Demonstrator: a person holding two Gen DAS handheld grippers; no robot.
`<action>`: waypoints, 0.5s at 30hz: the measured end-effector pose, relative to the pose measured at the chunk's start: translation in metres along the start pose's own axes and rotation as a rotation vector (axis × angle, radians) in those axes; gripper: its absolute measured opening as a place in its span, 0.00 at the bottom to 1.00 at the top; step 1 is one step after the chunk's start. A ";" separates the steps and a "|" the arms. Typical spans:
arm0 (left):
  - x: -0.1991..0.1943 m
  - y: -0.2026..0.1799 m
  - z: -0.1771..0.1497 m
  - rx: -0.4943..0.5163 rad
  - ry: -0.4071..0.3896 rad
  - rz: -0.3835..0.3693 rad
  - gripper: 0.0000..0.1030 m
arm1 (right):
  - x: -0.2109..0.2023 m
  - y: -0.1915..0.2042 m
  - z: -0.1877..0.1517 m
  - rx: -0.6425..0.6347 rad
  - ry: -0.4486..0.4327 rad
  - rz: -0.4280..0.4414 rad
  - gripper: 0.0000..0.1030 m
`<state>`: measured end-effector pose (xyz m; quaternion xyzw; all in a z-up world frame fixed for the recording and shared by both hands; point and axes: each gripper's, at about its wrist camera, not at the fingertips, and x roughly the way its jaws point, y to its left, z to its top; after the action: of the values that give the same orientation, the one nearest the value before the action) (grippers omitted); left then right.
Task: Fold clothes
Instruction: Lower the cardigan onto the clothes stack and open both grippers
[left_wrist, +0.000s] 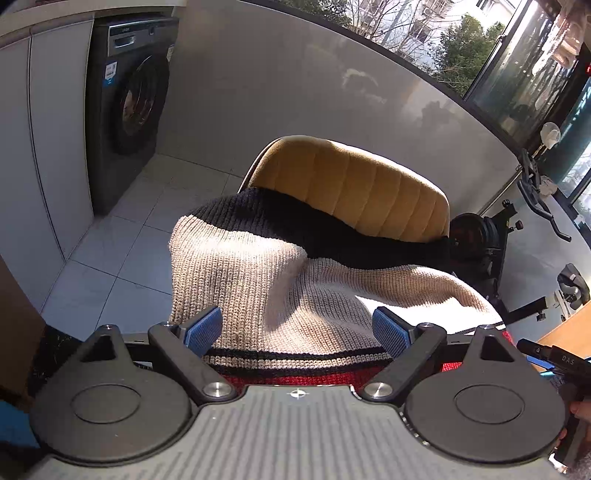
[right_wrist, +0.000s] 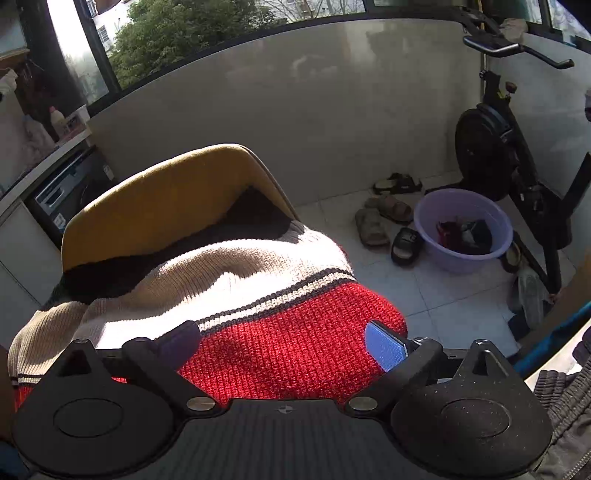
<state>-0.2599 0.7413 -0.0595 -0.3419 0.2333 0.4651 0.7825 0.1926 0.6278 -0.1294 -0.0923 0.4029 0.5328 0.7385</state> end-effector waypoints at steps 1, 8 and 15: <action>-0.005 -0.006 -0.002 0.023 -0.021 0.020 0.91 | 0.001 0.005 -0.004 -0.003 -0.001 0.001 0.97; 0.028 -0.018 -0.023 0.049 0.058 -0.079 0.95 | 0.037 0.026 -0.034 -0.033 0.093 -0.034 0.98; 0.117 -0.016 -0.056 0.076 0.253 -0.019 0.95 | 0.063 0.039 -0.054 -0.121 0.141 -0.120 0.99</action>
<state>-0.1952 0.7601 -0.1710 -0.3703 0.3443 0.4015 0.7636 0.1389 0.6585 -0.1976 -0.1980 0.4147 0.5032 0.7319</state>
